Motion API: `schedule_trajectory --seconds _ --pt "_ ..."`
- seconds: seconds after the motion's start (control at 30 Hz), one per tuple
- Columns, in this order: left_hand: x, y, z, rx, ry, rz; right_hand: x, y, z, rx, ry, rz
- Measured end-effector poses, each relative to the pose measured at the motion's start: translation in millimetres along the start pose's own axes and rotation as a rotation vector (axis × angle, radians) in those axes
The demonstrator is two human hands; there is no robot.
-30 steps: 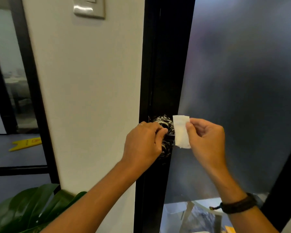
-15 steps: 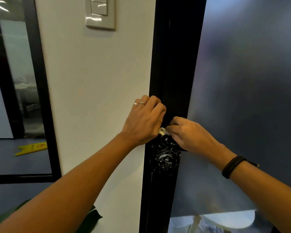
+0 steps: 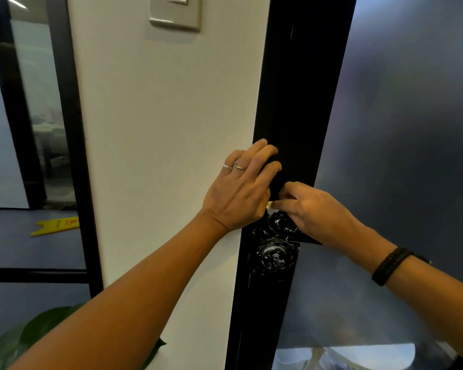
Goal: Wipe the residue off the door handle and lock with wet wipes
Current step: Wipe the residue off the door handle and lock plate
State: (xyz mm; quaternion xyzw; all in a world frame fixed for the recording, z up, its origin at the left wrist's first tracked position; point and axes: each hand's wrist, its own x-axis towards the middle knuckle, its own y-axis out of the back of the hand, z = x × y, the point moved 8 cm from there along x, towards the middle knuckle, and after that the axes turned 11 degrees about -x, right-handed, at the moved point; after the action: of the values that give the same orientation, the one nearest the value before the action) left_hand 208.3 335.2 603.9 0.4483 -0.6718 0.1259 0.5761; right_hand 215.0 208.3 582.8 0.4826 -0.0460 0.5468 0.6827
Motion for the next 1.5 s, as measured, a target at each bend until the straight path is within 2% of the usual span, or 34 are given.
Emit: schedule_trajectory --seconds 0.13,0.47,0.63,0.93,1.1,1.17,1.4,1.5 --pt "1.5 0.8 0.1 -0.013 0.016 -0.029 4.7 -4.0 -2.8 -0.105 0.134 -0.09" --pt "0.6 2.0 3.2 -0.004 -0.013 0.025 16.3 -11.1 -21.8 -0.235 0.436 -0.172" --pt "-0.1 1.7 1.6 -0.02 0.004 0.04 3.3 2.6 11.1 -0.195 0.253 -0.092" --pt "3.8 2.8 1.0 -0.049 0.038 0.013 14.3 -9.2 -25.5 -0.239 0.419 -0.164" --pt "3.0 1.4 1.3 -0.054 0.038 0.012 -0.9 1.0 11.5 -0.158 0.193 -0.079" --pt "3.5 2.4 0.8 -0.056 0.045 0.014 -3.6 -0.3 14.4 -0.168 0.164 -0.073" --pt "3.4 1.8 2.1 -0.093 0.035 0.023 18.7 -10.6 -36.6 -0.267 0.459 -0.194" --pt "2.9 2.3 0.3 -0.106 0.044 0.038 17.8 -4.1 -28.1 -0.255 0.436 -0.159"
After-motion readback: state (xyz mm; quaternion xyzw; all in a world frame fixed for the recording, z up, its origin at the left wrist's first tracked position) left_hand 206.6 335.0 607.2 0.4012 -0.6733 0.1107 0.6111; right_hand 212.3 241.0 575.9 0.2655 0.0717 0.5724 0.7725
